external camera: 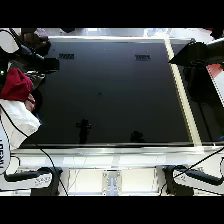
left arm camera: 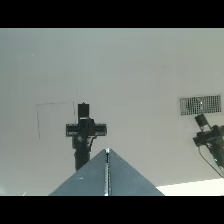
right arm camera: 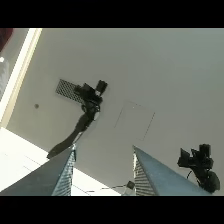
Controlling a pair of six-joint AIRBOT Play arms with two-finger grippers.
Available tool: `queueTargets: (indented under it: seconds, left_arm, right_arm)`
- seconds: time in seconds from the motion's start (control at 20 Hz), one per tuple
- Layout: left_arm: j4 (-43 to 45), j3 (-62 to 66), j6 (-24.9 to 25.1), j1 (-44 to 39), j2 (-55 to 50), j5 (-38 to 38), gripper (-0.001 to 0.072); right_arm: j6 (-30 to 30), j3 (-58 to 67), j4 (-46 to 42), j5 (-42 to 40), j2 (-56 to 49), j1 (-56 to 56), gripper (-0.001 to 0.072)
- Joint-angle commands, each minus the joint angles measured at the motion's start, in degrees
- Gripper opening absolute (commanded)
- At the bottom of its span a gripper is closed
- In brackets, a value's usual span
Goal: Fold the shirts.
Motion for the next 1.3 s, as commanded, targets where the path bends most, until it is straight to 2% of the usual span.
queueTargets:
  seconds: [0.0,0.65,0.7,0.85,1.0,1.1,1.15,1.2,1.25]
  left_arm:
    - [0.02,0.0,0.02,0.0,0.02,0.02,0.0013]
    - [0.02,0.0,0.04,0.0,-0.22,1.64,0.0013]
    - [0.04,0.0,0.02,0.0,-0.59,4.31,0.0013]
    - [0.02,0.0,0.02,0.0,-1.73,4.26,0.0013]
    - [0.79,0.0,0.72,0.09,-3.39,4.94,0.002]
    - [8.74,0.02,4.57,0.31,-4.57,6.93,0.0024]
    - [16.24,0.02,6.16,0.37,-4.9,8.17,0.0094]
    - [24.81,0.02,6.29,0.5,-5.05,9.73,0.0286]
    - [33.7,0.02,6.12,0.81,-5.03,11.37,0.0528]
  right_arm:
    - [0.0,0.02,0.0,0.0,0.02,0.02,0.0391]
    - [0.0,0.02,0.0,0.0,0.02,0.02,0.0391]
    - [-0.61,0.02,-0.07,0.0,0.02,0.02,0.0391]
    - [-9.01,0.02,-0.74,-3.43,0.02,0.02,0.0391]
    - [-9.01,0.02,-0.7,-4.85,0.02,0.02,0.0391]
    - [-9.01,0.02,-0.7,-5.25,0.02,0.02,0.0391]
    - [-9.01,0.02,-0.68,-6.32,0.02,0.02,0.0391]
    - [-9.01,0.02,-0.61,-7.74,0.02,0.02,0.0391]
    - [-8.98,0.02,-0.28,-10.03,0.02,0.04,0.0391]
